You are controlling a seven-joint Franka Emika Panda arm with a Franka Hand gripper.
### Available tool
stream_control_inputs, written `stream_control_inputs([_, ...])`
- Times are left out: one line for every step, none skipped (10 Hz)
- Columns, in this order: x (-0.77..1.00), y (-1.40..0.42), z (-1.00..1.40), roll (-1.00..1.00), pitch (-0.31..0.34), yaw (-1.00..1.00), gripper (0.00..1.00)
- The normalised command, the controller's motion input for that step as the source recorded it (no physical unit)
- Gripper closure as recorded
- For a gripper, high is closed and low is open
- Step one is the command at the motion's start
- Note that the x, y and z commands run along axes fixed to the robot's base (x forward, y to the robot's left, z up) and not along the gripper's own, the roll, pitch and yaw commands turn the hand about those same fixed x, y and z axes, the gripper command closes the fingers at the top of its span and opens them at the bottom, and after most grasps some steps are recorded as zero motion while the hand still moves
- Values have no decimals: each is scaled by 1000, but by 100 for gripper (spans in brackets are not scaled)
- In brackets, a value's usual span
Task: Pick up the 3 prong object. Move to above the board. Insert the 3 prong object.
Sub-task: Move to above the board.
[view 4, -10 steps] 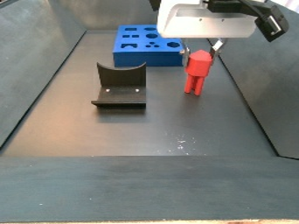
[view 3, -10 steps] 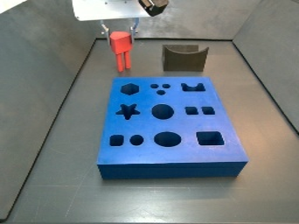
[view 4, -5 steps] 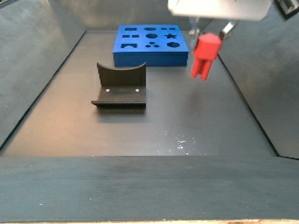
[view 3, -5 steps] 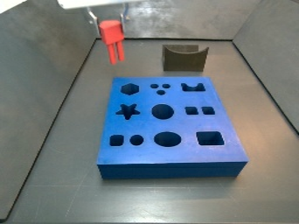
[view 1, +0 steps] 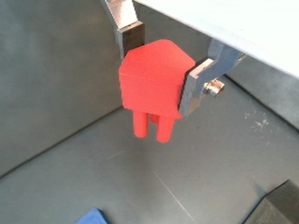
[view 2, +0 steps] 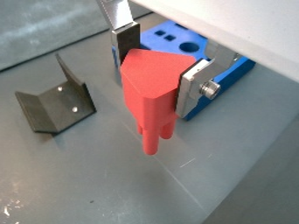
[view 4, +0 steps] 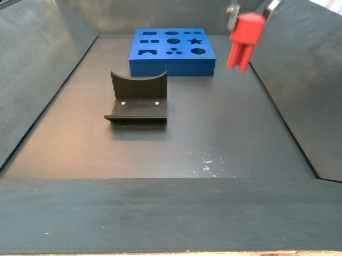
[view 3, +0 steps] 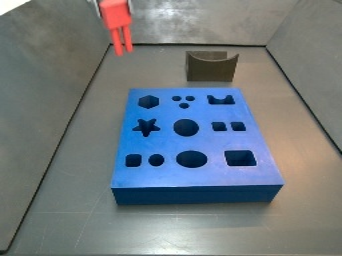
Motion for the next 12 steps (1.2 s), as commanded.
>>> stream_control_inputs([-136,-92,1000,149,20,41,100])
stream_control_inputs([-120,-81,955,144,22,40,100])
stream_control_inputs([-71,-50,743,131,32,39,100])
stream_control_inputs([-38,-33,583,122,48,37,100])
stream_control_inputs([-1,-20,377,110,73,38,100])
stream_control_inputs([10,-14,273,104,85,38,100])
stream_control_inputs([641,-1000,409,-39,629,-629,100])
stream_control_inputs([652,-1000,396,-42,642,-563,100])
stream_control_inputs([698,-1000,397,-49,601,-371,100])
stream_control_inputs([717,-1000,390,-80,424,-189,100])
stream_control_inputs([698,-1000,401,-39,296,-103,100])
stream_control_inputs([694,-1000,408,-12,227,-56,100])
